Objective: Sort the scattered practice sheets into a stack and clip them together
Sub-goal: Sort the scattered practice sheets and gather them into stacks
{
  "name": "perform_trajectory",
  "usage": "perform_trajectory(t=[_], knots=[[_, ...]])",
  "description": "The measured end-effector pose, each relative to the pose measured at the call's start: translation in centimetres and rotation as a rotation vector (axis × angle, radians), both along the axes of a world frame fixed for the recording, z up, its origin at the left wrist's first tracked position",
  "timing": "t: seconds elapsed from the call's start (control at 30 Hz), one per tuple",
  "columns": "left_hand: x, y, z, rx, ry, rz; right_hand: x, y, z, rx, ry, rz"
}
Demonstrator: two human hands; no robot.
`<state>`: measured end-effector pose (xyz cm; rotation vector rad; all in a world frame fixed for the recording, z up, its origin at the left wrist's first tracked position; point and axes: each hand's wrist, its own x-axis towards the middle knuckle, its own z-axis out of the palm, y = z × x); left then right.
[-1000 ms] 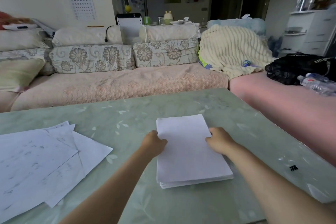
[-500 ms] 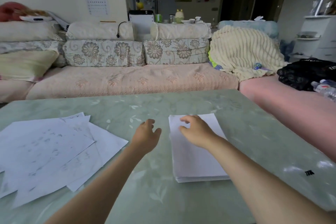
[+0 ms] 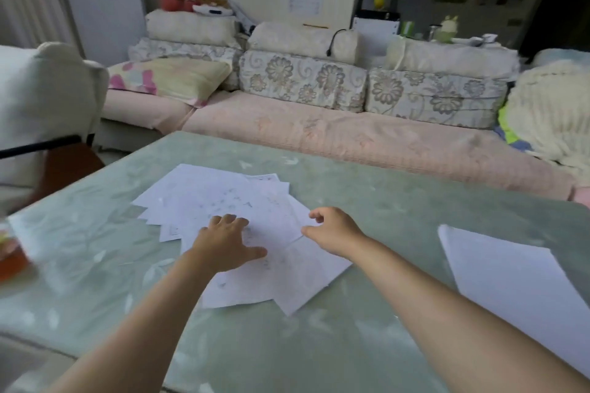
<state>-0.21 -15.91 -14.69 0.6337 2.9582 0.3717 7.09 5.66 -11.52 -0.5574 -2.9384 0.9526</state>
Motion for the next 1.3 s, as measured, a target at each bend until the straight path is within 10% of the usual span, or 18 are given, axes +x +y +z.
perform_trajectory(t=[0.27,0.47,0.73,1.03,1.2,1.3], knots=[[-2.3,-3.3,-2.3,-0.102,-0.069,-0.098,-8.3,-5.0,-0.1,0.074,-0.193,-0.167],[-2.1,-3.6,-2.3,-0.045,-0.067,-0.15,-10.4,-5.4,0.1,-0.227,-0.15,-0.299],[-2.8,-3.5,-0.4,0.538,0.013,0.333,-7.3,-1.6,0.1,-0.387,0.079,-0.27],[-3.2,-1.2,1.1,1.308,-0.587,0.451,-4.8,2.3,0.8,-0.714,0.153,-0.146],[-3.3,-1.0,1.1,1.152,-0.395,0.422,-5.5,2.1,0.0,-0.629,-0.046,-0.277],[-4.1,-2.2,0.6,0.622,-0.137,0.333,-6.6,1.1,-0.7,-0.418,0.041,-0.311]])
